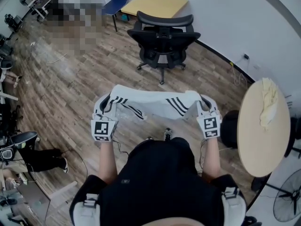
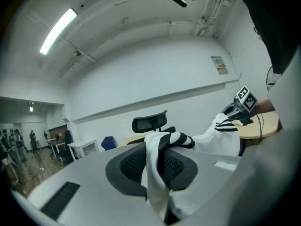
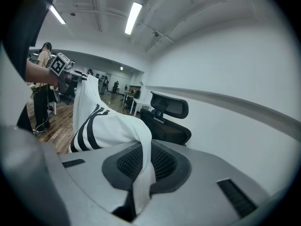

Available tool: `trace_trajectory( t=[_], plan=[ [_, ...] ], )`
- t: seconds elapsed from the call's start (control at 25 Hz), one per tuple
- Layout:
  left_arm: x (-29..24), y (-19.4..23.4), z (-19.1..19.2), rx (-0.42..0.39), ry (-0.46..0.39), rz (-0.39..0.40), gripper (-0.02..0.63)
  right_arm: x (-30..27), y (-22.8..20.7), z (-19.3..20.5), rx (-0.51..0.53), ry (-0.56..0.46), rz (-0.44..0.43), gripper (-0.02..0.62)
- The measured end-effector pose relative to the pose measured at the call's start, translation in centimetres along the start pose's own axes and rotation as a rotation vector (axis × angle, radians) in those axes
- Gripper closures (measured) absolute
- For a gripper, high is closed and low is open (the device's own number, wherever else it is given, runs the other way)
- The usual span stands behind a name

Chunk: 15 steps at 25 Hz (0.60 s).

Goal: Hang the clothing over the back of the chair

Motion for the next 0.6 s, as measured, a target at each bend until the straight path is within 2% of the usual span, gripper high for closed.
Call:
trace_trajectory(
  t=[0.08, 0.6],
  plan=[
    [-0.5, -0.4, -0.5, 0.002, -0.022, -0.010, 0.569, -0.2, -0.8, -0.1, 0.004, -0.001, -0.005, 0.580],
    [-2.7, -2.7, -1.9, -0.007, -0.012, -0.069, 0.569, -1.9, -5.3, 0.5, 0.026, -0.016, -0.049, 0.580]
  ],
)
Point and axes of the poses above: the fingertips, and each gripper's own axes: x backward along the fingers, y to its left, z out of its underside, the point moved 8 cm from there along x, backward along the fingers, and after that the axes turned 13 degrees about -z, right-handed, at the moved point
